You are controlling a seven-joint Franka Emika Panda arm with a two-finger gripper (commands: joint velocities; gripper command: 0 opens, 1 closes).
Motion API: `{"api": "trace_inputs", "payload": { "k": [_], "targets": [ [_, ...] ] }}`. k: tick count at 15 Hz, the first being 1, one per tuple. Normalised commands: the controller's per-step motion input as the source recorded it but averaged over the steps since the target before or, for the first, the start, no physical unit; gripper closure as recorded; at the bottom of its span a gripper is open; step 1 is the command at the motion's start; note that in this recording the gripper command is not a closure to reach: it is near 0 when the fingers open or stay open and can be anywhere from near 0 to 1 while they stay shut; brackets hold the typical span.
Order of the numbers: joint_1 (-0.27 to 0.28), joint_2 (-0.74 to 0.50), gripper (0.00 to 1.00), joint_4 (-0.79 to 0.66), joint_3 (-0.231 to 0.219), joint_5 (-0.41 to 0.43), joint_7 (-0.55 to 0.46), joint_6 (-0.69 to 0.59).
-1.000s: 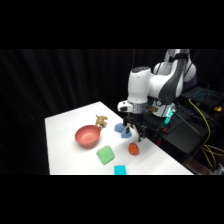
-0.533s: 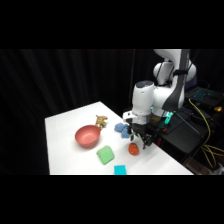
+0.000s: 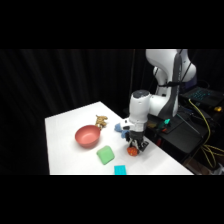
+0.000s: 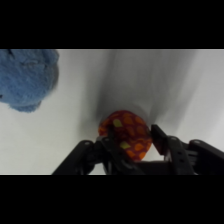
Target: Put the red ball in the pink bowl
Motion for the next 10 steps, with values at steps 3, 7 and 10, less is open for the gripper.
{"api": "trace_inputs", "payload": {
  "k": [3, 7, 10],
  "targets": [
    [0.191, 0.06, 0.97, 0.14, -0.175, -0.169, 0.12, 0.07],
    [0.278, -0.19, 0.16, 0.06, -0.275, -0.168, 0.25, -0.21],
    [0.206, -0.48, 0.16, 0.04, -0.246, -0.218, 0.33, -0.66]
  ]
}}
